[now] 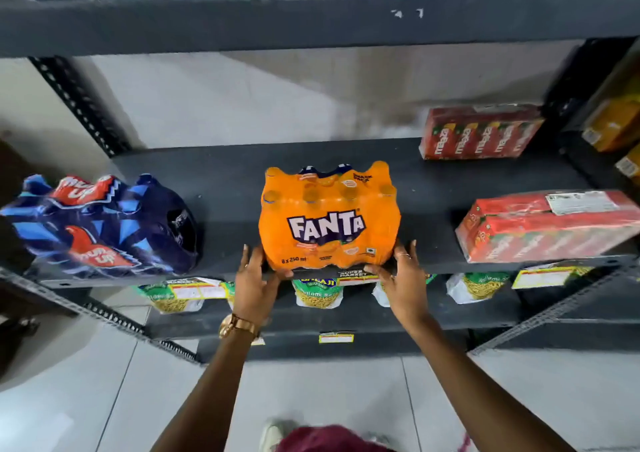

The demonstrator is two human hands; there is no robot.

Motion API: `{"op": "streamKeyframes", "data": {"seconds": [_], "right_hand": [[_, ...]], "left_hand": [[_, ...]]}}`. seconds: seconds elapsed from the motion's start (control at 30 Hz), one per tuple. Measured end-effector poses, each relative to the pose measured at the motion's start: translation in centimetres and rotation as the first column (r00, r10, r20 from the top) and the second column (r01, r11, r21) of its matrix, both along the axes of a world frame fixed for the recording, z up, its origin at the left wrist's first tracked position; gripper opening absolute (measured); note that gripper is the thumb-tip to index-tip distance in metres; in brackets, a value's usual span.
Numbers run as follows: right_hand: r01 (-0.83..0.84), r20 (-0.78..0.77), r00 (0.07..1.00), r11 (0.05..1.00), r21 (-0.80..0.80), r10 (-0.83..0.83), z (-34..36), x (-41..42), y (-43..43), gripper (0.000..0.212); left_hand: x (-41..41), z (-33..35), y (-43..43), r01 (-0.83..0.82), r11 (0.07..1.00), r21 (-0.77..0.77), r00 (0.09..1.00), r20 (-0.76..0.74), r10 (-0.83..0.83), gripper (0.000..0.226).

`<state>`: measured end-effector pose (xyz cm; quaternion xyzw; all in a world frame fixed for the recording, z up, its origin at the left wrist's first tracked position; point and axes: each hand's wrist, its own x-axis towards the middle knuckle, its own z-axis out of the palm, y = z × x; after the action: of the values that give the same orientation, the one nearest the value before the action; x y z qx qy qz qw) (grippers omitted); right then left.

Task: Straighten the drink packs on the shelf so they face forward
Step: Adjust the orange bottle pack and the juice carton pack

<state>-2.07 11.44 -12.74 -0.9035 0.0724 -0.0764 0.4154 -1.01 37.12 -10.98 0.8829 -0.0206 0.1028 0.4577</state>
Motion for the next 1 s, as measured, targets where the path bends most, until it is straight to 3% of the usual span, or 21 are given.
{"op": "streamKeyframes", "data": {"seconds": [0.17,0.33,0.57,0.67,0.77,0.83,0.9,1.0], "right_hand": [[-0.021,0.076,0.997,1.0,-0.004,0.022,-0.2,0.0,0.1,0.099],[-0.024,0.087,0.996,0.999,0.028,0.022,-1.1,0.0,-0.4,0.075],[-0.073,0.078,0.995,0.993,0.093,0.066,-1.0,-0.1,-1.0,0.077],[-0.124,0.088,0.99,0.984,0.127,0.113,0.1,-0.3,-1.3,0.072],[-0.132,0.248,0.965,0.973,0.191,0.082,1.4,-2.0,-3.2,0.073],[-0.006,0.361,0.928,0.969,0.246,-0.086,2.2,-3.9,-6.8,0.064],[0.165,0.481,0.833,0.953,0.254,-0.272,2.7,-5.5,-12.1,0.059],[0.369,0.526,0.706,0.881,0.298,-0.474,3.0,-6.3,-21.6,0.074]], "left_hand": [[0.4,-0.3,1.1,-0.001,1.0,-0.028,1.0,-0.023,0.001,0.032],[0.7,-0.8,0.9,0.003,1.0,0.016,1.0,0.012,-0.003,0.032],[0.4,-1.0,0.4,-0.024,0.998,0.053,1.0,0.02,0.023,0.034],[-0.6,-2.0,-1.1,-0.122,0.987,0.105,0.989,0.091,0.113,0.069],[-4.3,-2.0,-5.6,-0.353,0.935,-0.028,0.929,0.11,0.354,0.094],[-7.3,-2.4,-10.3,-0.277,0.961,0.017,0.929,0.261,0.263,0.096],[-9.4,-3.1,-16.1,-0.084,0.987,0.135,0.911,0.411,0.021,0.091],[-9.2,-2.0,-24.2,0.193,0.953,0.231,0.931,0.262,-0.253,0.079]]}}
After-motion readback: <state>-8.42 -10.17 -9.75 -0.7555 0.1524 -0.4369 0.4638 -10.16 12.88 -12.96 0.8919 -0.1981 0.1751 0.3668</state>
